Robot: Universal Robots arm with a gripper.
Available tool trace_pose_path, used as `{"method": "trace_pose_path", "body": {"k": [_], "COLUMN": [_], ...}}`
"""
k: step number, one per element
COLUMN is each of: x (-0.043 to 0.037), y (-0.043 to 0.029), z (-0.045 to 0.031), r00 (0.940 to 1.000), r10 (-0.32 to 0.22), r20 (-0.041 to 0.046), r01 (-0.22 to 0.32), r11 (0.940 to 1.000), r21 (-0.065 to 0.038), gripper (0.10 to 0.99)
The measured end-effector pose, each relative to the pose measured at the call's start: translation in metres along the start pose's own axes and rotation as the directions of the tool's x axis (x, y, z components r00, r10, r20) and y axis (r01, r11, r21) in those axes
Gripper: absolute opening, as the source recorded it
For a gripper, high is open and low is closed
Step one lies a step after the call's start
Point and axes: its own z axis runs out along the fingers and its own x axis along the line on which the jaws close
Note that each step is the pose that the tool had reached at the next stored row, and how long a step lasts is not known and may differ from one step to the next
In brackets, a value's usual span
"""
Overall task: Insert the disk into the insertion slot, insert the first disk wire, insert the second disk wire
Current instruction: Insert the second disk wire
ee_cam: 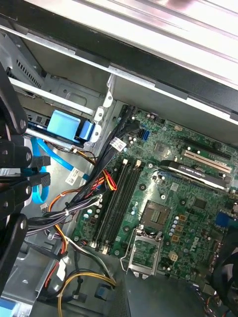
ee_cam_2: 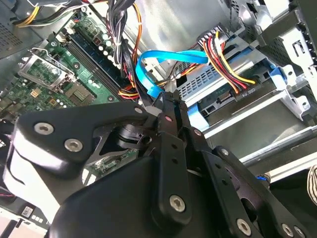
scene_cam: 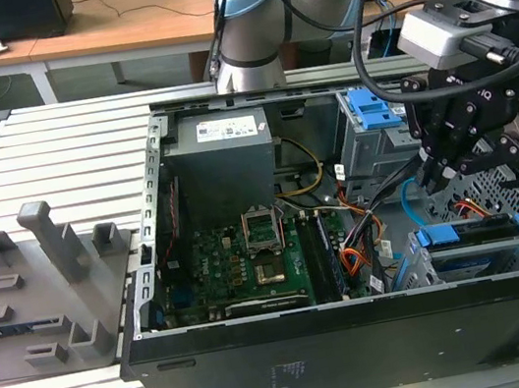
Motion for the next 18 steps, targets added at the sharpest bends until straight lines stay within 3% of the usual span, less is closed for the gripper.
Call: {"method": "trace_pose_path", "body": {"k": [4,8,15,18], "x": [0.0000,0.0074,0.0086,0.0086], "y": [0.0000,-0.0215,-0.0234,-0.0236], "z": [0.0000,-0.0009,-0.0004,0.0010], "r00": [1.0000,1.0000,0.9991,0.9856], "r10": [0.000,0.001,0.043,0.168], "r20": [0.0000,0.0011,0.0050,0.0163], "r01": [0.000,-0.001,-0.043,-0.168], "r11": [1.0000,1.0000,0.9991,0.9857], "r21": [0.000,-0.003,-0.003,-0.006], "gripper": [0.165,0.165,0.165,0.165]}}
